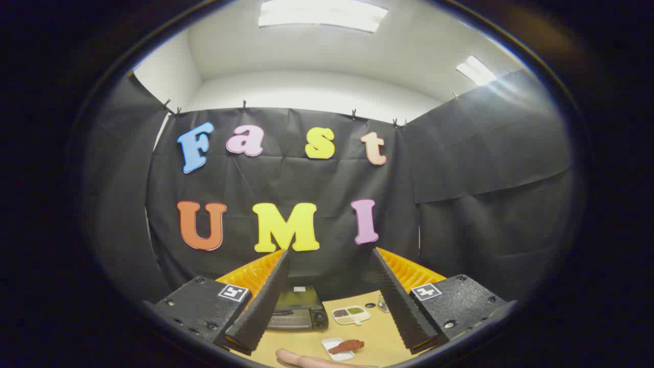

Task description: Open the toaster oven, put the food inside, and close the toaster oven door.

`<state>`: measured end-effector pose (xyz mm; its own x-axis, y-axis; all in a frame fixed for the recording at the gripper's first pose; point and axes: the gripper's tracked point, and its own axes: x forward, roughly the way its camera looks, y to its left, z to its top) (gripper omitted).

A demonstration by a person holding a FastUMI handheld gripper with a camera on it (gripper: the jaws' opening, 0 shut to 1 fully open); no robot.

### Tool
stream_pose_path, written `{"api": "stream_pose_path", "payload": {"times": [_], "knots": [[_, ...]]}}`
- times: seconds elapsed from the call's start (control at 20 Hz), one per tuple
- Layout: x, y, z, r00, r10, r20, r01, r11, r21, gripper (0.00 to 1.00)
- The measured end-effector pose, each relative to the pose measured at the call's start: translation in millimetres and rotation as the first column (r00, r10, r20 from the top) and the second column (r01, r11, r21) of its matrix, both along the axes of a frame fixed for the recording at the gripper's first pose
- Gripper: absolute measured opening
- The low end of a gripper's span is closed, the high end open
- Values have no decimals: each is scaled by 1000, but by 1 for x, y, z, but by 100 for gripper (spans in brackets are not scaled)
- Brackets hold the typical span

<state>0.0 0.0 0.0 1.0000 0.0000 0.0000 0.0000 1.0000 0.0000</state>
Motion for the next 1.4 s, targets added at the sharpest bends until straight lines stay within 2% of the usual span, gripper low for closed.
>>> {"api": "stream_pose_path", "payload": {"times": [0.55, 0.7, 0.85, 1.05, 1.4], "knots": [[17, 6, -24, 998, 13, -57, -13, 1000, -12, 100], [35, 20, -35, 996, 50, -78, -49, 999, 11, 100], [65, 29, -51, 995, 55, -86, -55, 998, -2, 100], [115, 53, -103, 979, 77, -191, -83, 996, -27, 100], [196, 100, -212, 917, 93, -387, -118, 992, -42, 100]]}}
